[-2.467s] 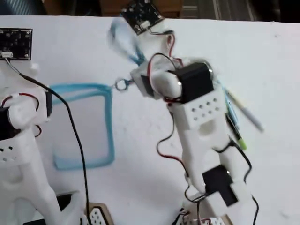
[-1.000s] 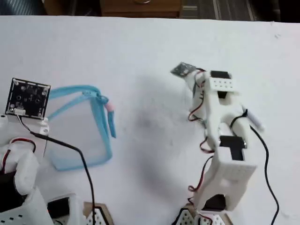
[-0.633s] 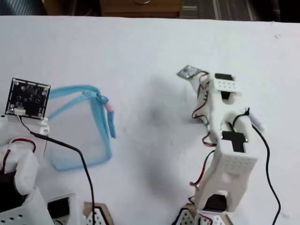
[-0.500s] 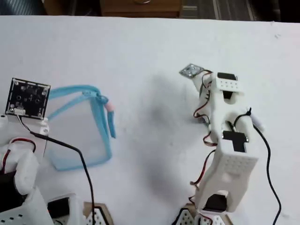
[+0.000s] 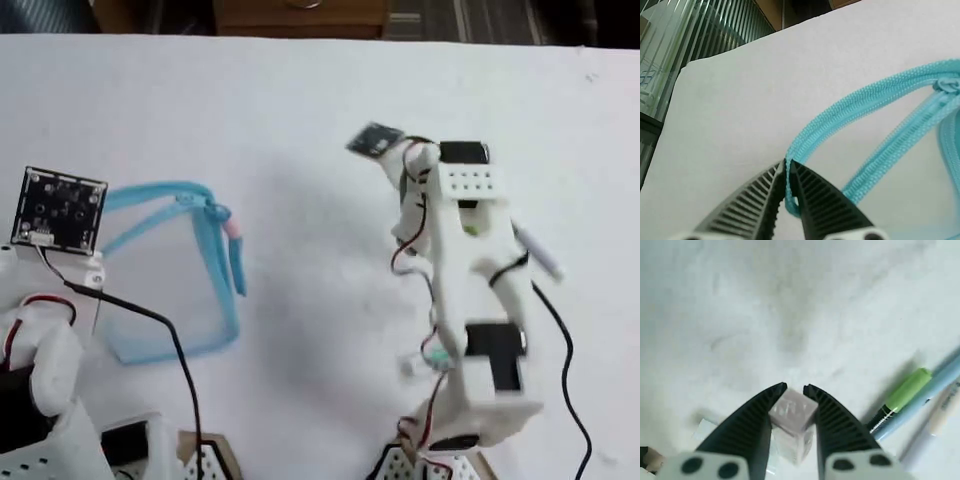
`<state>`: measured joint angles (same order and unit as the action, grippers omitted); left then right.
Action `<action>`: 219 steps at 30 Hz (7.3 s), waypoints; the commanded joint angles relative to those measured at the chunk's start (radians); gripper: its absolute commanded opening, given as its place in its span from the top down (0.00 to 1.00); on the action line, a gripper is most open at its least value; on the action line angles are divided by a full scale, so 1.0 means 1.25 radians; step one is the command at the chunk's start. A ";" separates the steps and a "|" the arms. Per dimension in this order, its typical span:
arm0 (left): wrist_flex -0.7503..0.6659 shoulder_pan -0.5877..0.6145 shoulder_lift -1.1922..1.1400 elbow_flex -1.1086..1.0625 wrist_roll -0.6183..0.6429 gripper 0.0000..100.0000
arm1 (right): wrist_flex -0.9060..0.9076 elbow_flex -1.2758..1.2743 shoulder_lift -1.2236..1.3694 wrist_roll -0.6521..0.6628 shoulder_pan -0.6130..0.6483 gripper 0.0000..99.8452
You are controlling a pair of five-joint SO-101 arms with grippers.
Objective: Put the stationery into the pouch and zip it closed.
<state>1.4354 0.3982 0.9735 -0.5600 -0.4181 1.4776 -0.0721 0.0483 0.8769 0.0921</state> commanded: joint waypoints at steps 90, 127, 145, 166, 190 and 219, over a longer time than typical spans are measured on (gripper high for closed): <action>0.018 0.025 -0.030 -0.189 -0.006 0.98 | -0.293 0.011 -0.271 -0.889 0.694 0.98; 0.011 0.025 -0.030 -0.189 -0.006 0.98 | -0.233 0.009 -0.073 -0.398 0.806 0.98; 0.009 0.025 -0.031 -0.189 -0.006 0.98 | 0.035 0.168 -0.170 -0.198 0.784 0.98; 0.009 0.025 -0.031 -0.189 -0.006 0.98 | 0.012 0.300 -0.075 -0.193 0.808 0.73; 0.007 0.024 -0.034 -0.189 0.028 0.98 | 0.174 0.492 -0.084 -0.194 0.870 0.78; 0.007 0.025 -0.034 -0.189 0.028 0.98 | 0.176 0.492 -0.292 -0.193 0.785 0.78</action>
<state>1.4216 0.4212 0.9735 -0.5631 -0.3905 1.7001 0.5186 -0.2570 0.6314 1.1370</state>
